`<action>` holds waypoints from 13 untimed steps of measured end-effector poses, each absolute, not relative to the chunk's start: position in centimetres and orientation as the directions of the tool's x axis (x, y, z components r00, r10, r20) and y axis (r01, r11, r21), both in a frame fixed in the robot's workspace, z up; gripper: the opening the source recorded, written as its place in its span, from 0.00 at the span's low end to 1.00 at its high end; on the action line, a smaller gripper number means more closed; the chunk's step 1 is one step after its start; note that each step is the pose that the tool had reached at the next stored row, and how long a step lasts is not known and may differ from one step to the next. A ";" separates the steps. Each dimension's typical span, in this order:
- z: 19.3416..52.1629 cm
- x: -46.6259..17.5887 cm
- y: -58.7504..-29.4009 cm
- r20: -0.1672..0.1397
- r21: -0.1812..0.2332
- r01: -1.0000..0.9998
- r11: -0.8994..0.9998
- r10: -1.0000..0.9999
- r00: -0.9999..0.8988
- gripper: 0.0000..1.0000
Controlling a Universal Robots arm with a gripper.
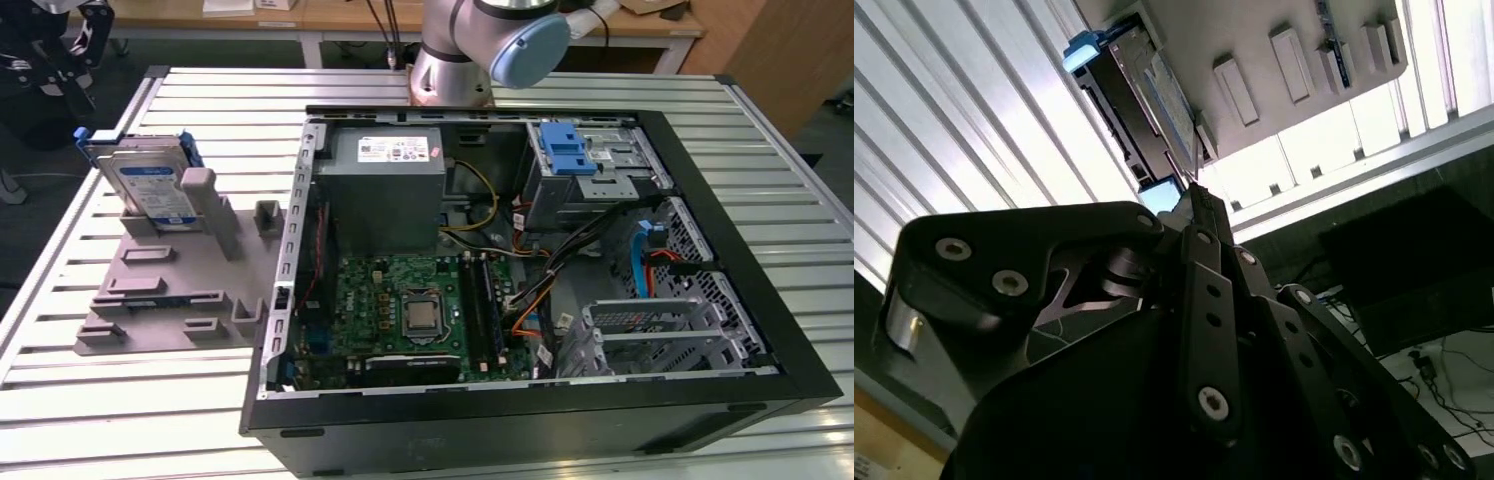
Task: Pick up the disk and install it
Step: 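Pick up the disk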
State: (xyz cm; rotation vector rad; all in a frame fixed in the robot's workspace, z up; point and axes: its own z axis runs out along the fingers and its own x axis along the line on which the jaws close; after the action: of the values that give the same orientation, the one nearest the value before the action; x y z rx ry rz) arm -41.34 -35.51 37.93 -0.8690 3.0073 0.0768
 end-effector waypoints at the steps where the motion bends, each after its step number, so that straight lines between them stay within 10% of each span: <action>1: 37.9 -41.3 -35.5 -0.024 0.044 -0.535 0.844 -0.534 -0.845 0.11; 13: 37.9 -41.3 -35.5 -0.024 0.044 -0.692 0.720 -0.692 -0.721 0.11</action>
State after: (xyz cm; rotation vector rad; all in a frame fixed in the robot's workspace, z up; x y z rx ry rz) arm -41.34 -35.51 37.89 -1.1706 2.9085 0.0782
